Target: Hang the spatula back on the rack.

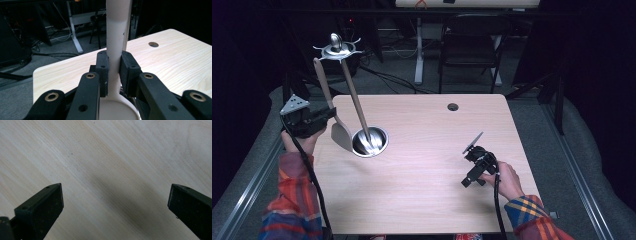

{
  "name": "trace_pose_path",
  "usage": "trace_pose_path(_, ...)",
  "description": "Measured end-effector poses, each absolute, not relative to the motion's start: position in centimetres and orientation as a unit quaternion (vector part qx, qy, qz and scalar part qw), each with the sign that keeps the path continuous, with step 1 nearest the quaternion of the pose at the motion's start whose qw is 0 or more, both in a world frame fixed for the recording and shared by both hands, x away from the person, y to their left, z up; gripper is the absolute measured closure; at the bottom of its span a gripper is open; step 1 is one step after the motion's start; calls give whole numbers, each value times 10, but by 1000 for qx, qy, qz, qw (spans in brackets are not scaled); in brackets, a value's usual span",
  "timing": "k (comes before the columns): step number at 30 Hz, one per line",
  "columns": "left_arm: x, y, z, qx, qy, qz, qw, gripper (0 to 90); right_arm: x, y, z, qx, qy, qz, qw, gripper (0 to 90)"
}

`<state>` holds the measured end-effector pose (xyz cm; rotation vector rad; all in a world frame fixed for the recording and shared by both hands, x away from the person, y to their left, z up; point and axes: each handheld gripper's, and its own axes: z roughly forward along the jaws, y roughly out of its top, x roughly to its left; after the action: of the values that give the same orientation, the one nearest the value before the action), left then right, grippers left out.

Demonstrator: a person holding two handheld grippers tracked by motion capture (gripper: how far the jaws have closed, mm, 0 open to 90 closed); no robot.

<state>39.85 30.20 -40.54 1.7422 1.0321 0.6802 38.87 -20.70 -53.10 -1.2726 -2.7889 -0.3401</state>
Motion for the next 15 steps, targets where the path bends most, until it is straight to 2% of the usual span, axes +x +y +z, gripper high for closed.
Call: trace_pose_path(15,408,296,-409,709,421,286,487,779,388,-208,-530,-410,-906,-106,26,0)
